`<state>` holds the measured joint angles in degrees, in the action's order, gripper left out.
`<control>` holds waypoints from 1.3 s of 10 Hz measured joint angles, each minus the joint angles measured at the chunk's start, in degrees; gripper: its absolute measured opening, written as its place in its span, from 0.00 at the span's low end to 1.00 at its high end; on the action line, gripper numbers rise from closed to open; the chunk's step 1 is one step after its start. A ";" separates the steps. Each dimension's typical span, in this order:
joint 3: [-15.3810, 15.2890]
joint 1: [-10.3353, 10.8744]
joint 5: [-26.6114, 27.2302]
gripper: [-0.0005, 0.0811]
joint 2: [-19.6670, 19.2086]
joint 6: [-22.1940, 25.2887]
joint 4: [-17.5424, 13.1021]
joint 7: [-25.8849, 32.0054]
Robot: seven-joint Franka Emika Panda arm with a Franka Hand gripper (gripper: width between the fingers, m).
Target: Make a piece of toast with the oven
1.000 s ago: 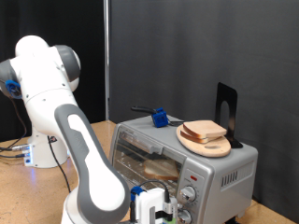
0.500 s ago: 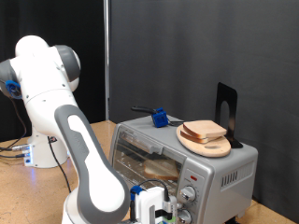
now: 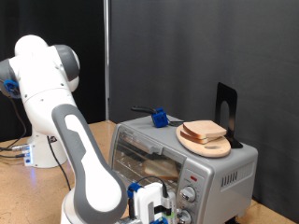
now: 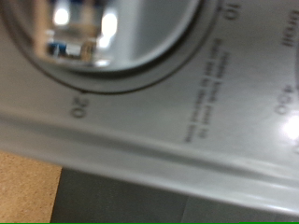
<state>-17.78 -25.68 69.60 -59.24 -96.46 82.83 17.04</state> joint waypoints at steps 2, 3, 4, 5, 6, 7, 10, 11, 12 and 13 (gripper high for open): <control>0.03 -0.03 0.19 0.13 0.51 -0.52 0.67 -0.38; 0.03 -0.03 0.22 0.13 0.66 -0.73 0.84 -0.52; 0.02 -0.02 0.23 0.13 0.90 -1.05 1.11 -0.55; 0.02 -0.02 0.31 0.13 1.09 -1.36 1.37 -0.15; 0.01 -0.05 0.75 0.13 1.27 -1.65 1.77 1.41; 0.00 -0.11 1.34 0.13 1.33 -1.76 2.13 3.89; -0.07 -0.33 3.02 0.13 1.29 -1.76 2.86 11.93; -0.10 -0.40 3.51 0.13 1.25 -1.71 3.03 13.98; -0.14 -0.48 4.01 0.13 1.14 -1.57 3.13 15.89; -0.20 -0.60 4.60 0.13 0.95 -1.32 3.21 17.89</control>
<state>-17.98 -26.28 74.20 -58.29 -97.78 86.04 34.92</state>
